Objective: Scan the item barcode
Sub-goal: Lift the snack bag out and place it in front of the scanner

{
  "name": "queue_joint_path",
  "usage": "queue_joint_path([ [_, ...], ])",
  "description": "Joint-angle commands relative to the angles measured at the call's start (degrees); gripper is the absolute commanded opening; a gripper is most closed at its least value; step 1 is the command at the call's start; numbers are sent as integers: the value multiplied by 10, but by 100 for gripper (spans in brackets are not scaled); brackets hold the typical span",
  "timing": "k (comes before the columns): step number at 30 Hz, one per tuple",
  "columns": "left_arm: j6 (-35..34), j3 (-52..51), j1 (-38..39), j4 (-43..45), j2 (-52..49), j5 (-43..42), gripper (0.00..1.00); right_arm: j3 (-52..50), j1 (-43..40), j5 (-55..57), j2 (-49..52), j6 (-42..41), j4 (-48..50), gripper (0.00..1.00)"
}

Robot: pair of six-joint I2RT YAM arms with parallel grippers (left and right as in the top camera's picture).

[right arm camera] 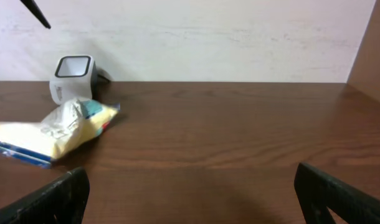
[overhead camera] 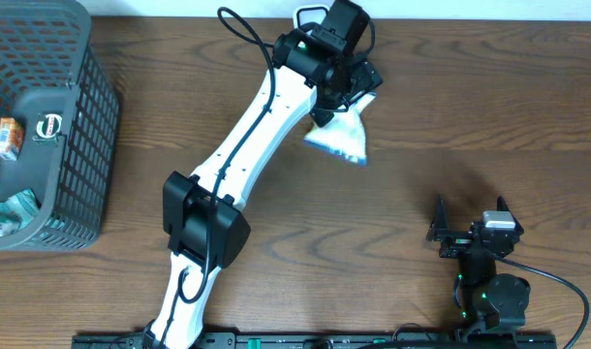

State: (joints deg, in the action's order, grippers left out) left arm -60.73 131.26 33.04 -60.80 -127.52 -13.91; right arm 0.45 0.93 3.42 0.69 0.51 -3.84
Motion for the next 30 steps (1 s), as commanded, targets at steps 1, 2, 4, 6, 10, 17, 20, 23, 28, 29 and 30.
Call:
queue_joint_path([
  [1, -13, 3, -16, 1, 10, -7, 92, -2, -1, 1, -4, 4, -2, 99],
  [2, -9, 3, -21, 1, 12, -7, 91, -1, -1, 1, -4, 4, -2, 99],
  [4, 13, 3, -36, 1, 25, -12, 92, -1, -1, 1, -4, 4, -2, 99],
  [6, 49, 3, -51, 1, 42, -16, 91, -2, -1, 1, -4, 4, -2, 99],
  [10, 152, 3, -83, 0, 79, -15, 91, -1, -1, 1, -4, 4, -2, 99],
  [17, 386, 3, -140, -31, 143, -15, 91, -1, -1, 1, -4, 4, -2, 99],
  [20, 424, 3, -171, -39, 165, -15, 91, -1, -1, 1, -4, 4, -2, 99],
  [23, 428, 3, -214, -29, 194, -15, 91, -1, -1, 1, -4, 4, -2, 99],
  [28, 428, 3, -317, 13, 254, -15, 91, -1, -1, 1, -4, 4, -2, 99],
  [29, 427, 3, -341, 21, 264, -15, 91, -2, -1, 1, -4, 4, -2, 99],
  [30, 427, 3, -367, 30, 275, -15, 92, -1, -1, 1, -4, 4, -2, 99],
])
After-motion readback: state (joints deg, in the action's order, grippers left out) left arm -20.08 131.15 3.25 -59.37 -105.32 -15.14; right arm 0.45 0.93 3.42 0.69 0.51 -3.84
